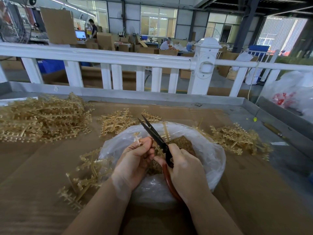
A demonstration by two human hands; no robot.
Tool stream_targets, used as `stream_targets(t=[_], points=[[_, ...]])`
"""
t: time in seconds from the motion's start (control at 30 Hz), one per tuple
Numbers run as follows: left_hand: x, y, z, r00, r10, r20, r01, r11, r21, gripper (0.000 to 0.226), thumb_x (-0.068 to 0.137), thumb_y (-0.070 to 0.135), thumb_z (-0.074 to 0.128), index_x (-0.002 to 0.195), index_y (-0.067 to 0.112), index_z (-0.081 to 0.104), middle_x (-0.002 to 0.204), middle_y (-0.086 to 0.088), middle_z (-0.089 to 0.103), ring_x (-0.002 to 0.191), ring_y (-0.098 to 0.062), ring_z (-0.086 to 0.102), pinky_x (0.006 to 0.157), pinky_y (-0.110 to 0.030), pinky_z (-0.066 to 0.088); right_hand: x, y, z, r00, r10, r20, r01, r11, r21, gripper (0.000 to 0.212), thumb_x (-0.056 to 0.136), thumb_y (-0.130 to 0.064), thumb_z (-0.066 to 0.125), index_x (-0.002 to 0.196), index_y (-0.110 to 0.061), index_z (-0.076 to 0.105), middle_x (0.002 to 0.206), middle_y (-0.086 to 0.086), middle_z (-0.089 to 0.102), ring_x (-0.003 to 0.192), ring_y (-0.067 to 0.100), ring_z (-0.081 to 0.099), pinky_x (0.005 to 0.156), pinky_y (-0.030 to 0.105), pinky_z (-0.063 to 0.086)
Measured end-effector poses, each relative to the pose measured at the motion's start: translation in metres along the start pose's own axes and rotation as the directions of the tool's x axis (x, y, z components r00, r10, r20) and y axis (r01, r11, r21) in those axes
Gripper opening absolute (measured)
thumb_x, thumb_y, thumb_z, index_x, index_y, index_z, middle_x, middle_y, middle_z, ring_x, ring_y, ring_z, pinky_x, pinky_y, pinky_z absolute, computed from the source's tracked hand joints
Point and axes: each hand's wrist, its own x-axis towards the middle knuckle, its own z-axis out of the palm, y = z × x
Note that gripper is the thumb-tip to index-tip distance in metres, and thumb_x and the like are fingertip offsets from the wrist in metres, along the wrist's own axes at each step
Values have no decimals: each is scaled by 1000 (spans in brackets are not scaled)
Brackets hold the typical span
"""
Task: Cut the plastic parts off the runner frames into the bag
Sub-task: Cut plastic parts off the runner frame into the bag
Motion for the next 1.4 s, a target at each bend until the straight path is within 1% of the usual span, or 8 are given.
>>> stream_targets(t=[0.43, 0.57, 0.67, 0.77, 0.87, 1.0, 1.1, 1.4], points=[[-1, -2, 1, 998, 41, -44, -42, 999, -22, 7, 76, 13, 59, 72, 9, 64, 55, -1, 44, 57, -15, 35, 65, -30, 35, 0, 2, -1, 999, 18, 27, -19, 1000, 15, 33, 87, -51, 59, 93, -19, 63, 70, -7, 63, 62, 10, 60, 55, 21, 47], [-4, 2, 5, 997, 14, -73, -22, 993, -115, 16, 83, 7, 44, 88, 6, 60, 64, -1, 46, 57, -12, 33, 60, -24, 27, -3, 1, -3, 998, 53, 25, -54, 998, 21, 27, 84, -48, 64, 97, -23, 64, 73, -10, 63, 66, 7, 59, 59, 18, 47], [-4, 2, 6, 994, -34, -103, 17, 987, -159, 29, 89, 6, 30, 94, 4, 59, 68, -4, 47, 60, -14, 39, 64, -25, 34, -4, 1, -4, 997, 67, 28, -68, 998, 14, 25, 81, -43, 68, 97, -25, 64, 74, -10, 64, 68, 6, 59, 60, 15, 45], [-2, -3, 8, 992, 23, -124, -32, 997, -70, 24, 100, 9, 40, 96, 2, 62, 69, -6, 60, 63, -15, 57, 69, -26, 48, -4, 2, -5, 997, 70, 24, -71, 997, 28, 21, 81, -40, 69, 96, -26, 65, 76, -12, 65, 70, 5, 59, 63, 13, 42], [-1, -5, 6, 990, 110, -90, -115, 991, -62, 13, 90, 9, 52, 86, 3, 62, 69, -6, 63, 60, -11, 63, 61, -21, 54, -5, 2, -6, 996, 74, 38, -76, 997, 33, 23, 82, -40, 68, 100, -26, 65, 80, -12, 66, 75, 5, 61, 66, 14, 45], [-1, -3, -1, 994, 103, 34, -102, 994, -40, 28, 80, 15, 56, 100, -2, 68, 93, -17, 69, 83, -23, 67, 80, -32, 55, -4, 4, -3, 994, 104, 43, -106, 994, 29, 25, 84, -40, 67, 104, -25, 65, 84, -10, 67, 79, 8, 62, 69, 21, 50], [-2, -3, 0, 992, 104, 72, -101, 994, -42, 26, 77, 6, 55, 91, 7, 77, 92, -12, 73, 83, -20, 71, 73, -30, 58, -3, 7, -3, 990, 138, 29, -139, 990, 23, 26, 86, -43, 65, 105, -25, 65, 82, -9, 65, 78, 9, 61, 67, 22, 49], [0, -4, 4, 962, 190, -194, -222, 962, -159, 20, 80, 2, 60, 98, 11, 61, 79, -10, 66, 62, -11, 66, 55, -16, 55, -5, 7, -3, 990, 140, 30, -141, 990, 18, 27, 82, -47, 66, 101, -27, 65, 80, -11, 65, 75, 5, 59, 66, 14, 41]])
